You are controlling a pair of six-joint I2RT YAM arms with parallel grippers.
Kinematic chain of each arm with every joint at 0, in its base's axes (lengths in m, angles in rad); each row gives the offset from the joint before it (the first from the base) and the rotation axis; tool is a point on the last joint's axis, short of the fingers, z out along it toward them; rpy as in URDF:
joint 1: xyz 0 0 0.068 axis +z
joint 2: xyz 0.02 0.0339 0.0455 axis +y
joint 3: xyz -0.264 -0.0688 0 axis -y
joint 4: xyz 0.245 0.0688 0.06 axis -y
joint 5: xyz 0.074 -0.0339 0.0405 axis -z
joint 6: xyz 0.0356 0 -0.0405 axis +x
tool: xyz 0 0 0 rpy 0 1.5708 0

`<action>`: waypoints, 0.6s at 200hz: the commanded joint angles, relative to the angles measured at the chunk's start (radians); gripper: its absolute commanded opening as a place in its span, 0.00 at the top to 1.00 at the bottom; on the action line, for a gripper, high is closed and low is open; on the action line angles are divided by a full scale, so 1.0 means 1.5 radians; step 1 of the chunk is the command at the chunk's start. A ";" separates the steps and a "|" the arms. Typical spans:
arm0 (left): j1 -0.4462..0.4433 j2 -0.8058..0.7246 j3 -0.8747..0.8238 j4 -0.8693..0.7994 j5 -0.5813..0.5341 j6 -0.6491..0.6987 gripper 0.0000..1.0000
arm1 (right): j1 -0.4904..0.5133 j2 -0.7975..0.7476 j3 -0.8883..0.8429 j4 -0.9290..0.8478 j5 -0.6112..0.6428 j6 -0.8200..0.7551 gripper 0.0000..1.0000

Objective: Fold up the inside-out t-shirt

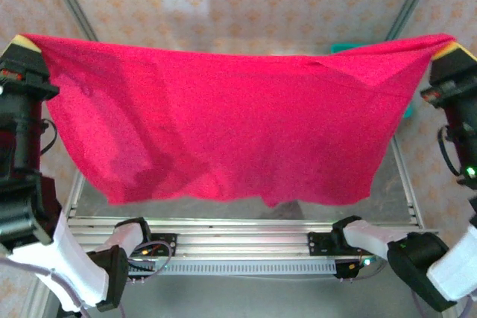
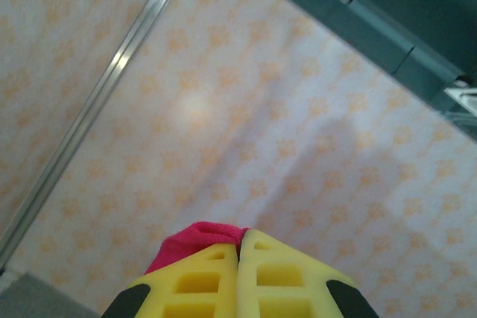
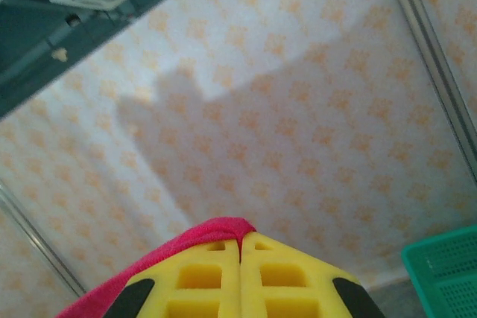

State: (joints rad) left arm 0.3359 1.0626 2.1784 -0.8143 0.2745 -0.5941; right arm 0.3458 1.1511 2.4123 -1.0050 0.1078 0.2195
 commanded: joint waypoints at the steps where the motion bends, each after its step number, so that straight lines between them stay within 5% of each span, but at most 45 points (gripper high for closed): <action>1: 0.006 0.054 -0.116 0.075 0.041 -0.020 1.00 | -0.003 0.087 -0.046 0.013 0.039 -0.030 1.00; 15: -0.002 0.081 -0.211 0.133 0.070 -0.040 1.00 | -0.002 0.135 -0.079 0.028 0.060 -0.041 1.00; 53: -0.092 0.238 -0.370 0.226 0.003 0.020 1.00 | -0.007 0.288 -0.186 0.113 0.111 -0.056 1.00; 87: -0.113 0.450 -0.373 0.279 -0.017 0.020 1.00 | -0.017 0.458 -0.215 0.179 0.138 -0.053 1.00; 108: -0.118 0.577 -0.331 0.288 -0.031 0.020 1.00 | -0.034 0.624 -0.122 0.171 0.135 -0.039 1.00; 112: -0.118 0.606 -0.316 0.280 -0.033 0.020 0.95 | -0.038 0.661 -0.086 0.159 0.132 -0.035 0.99; 120: -0.118 0.649 -0.285 0.266 -0.035 0.022 0.74 | -0.048 0.744 0.011 0.112 0.122 -0.014 0.80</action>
State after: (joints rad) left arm 0.1608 1.9148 1.6306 -0.4553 0.2737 -0.5823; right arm 0.3172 2.0377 2.1727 -0.8055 0.2600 0.1566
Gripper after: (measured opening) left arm 0.064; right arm 0.063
